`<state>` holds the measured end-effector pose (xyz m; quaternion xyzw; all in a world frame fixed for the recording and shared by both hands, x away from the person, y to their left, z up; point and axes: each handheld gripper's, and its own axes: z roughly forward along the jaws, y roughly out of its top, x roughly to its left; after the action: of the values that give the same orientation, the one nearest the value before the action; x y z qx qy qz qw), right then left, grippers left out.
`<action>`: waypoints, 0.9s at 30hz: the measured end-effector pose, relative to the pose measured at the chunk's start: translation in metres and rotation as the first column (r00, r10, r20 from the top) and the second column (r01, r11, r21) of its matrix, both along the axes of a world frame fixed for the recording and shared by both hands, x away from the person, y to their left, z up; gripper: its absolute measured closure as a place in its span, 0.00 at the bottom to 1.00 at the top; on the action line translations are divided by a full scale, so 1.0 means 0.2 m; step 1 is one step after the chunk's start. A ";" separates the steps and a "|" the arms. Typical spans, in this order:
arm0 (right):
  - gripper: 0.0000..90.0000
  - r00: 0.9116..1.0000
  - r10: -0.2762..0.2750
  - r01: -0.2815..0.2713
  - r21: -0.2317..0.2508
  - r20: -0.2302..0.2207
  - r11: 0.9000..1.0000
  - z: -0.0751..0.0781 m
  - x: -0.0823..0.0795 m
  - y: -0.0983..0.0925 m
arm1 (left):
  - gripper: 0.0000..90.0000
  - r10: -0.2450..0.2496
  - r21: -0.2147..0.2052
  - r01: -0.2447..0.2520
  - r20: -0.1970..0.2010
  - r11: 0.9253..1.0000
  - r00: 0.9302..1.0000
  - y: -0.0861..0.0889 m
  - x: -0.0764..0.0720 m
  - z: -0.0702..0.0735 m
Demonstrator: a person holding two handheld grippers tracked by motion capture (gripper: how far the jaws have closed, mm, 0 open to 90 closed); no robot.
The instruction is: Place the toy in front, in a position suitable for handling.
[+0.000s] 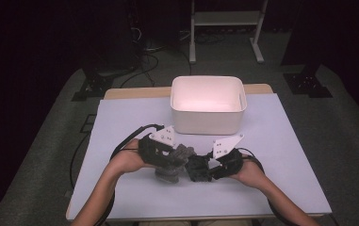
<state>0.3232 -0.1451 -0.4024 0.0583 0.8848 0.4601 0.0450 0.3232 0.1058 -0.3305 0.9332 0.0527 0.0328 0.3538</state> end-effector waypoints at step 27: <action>0.61 1.000 -0.003 0.003 0.020 -0.018 1.000 -0.02 0.00 -0.02 | 0.81 -0.045 0.072 0.042 0.037 0.997 0.998 -0.08 -0.01 0.11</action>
<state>0.3237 -0.1486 -0.4073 0.0642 0.8804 0.4683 0.0371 0.3203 0.0894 -0.3077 0.9453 0.0244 0.0449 0.3221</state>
